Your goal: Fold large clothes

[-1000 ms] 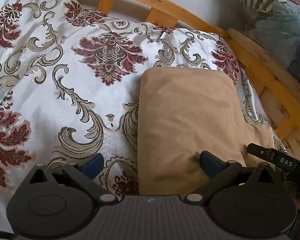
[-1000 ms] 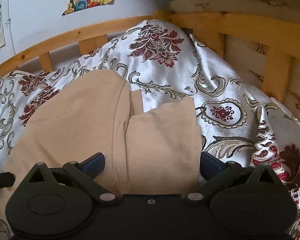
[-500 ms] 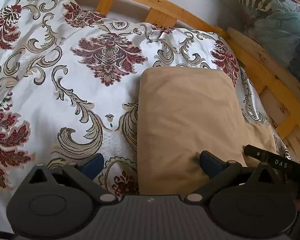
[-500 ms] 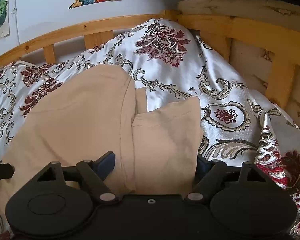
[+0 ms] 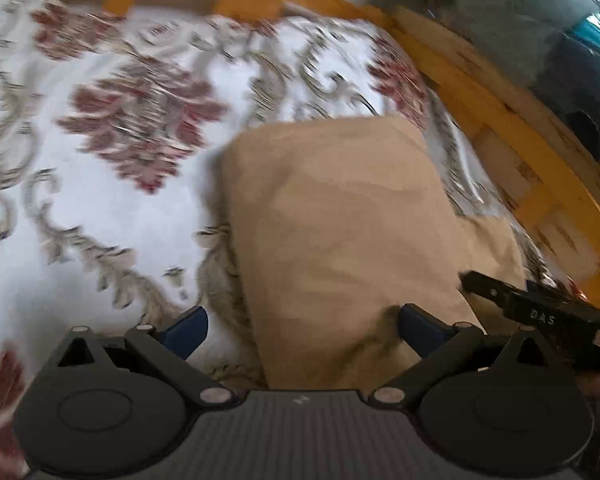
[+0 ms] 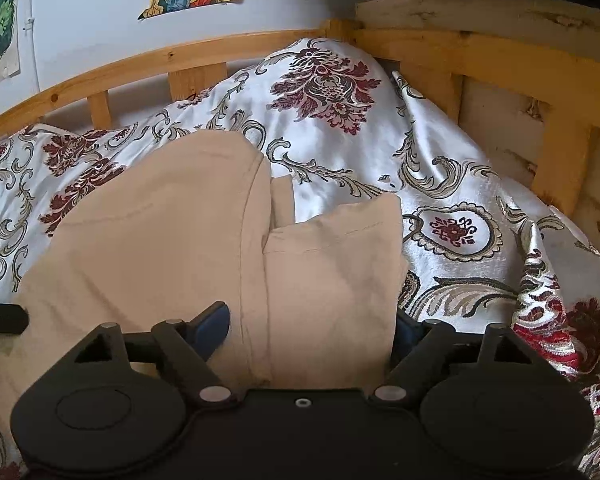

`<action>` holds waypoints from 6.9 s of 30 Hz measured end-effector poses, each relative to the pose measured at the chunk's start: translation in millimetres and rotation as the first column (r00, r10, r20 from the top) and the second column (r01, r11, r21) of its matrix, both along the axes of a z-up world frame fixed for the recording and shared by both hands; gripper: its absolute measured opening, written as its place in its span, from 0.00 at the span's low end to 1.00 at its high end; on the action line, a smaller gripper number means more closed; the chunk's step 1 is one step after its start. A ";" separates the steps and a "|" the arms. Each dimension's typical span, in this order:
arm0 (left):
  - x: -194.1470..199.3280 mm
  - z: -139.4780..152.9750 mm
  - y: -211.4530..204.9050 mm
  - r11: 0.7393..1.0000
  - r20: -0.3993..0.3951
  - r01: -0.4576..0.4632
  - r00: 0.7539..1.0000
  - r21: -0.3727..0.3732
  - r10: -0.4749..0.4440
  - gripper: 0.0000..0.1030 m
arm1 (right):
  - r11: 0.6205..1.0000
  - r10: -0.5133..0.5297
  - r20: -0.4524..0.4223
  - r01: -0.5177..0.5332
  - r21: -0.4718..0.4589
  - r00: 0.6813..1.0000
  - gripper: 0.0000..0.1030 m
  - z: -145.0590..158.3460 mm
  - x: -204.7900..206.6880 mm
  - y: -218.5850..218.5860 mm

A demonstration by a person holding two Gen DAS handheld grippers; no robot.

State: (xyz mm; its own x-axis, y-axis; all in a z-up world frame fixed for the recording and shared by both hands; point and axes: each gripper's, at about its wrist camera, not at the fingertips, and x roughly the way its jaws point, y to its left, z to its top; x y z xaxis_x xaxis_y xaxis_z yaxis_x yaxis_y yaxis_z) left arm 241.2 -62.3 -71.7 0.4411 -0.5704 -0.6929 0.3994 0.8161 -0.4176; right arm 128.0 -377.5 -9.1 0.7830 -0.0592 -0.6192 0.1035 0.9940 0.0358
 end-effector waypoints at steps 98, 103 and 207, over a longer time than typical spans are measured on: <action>-148.5 112.2 134.5 0.799 0.321 -0.559 0.816 0.221 0.482 0.99 | 0.917 0.387 0.277 -0.398 -0.016 0.880 0.99 72.0 -49.9 167.1; -177.2 113.8 137.3 0.812 0.314 -0.554 0.816 0.186 0.485 0.99 | 0.933 0.342 0.304 -0.360 0.002 0.889 0.99 75.6 -91.6 158.4; -205.5 101.0 129.7 0.742 0.410 -0.608 0.776 0.282 0.479 0.99 | 0.948 0.304 0.315 -0.318 -0.006 0.899 0.99 51.1 -132.9 149.4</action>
State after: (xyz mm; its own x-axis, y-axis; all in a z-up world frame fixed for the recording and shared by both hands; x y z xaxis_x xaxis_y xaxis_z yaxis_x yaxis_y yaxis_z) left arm 35.7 67.4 29.4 0.8065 0.1122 -0.5805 -0.1154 0.9928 0.0315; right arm -4.9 -228.1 41.9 0.9088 0.2404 -0.3409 -0.2339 0.9704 0.0606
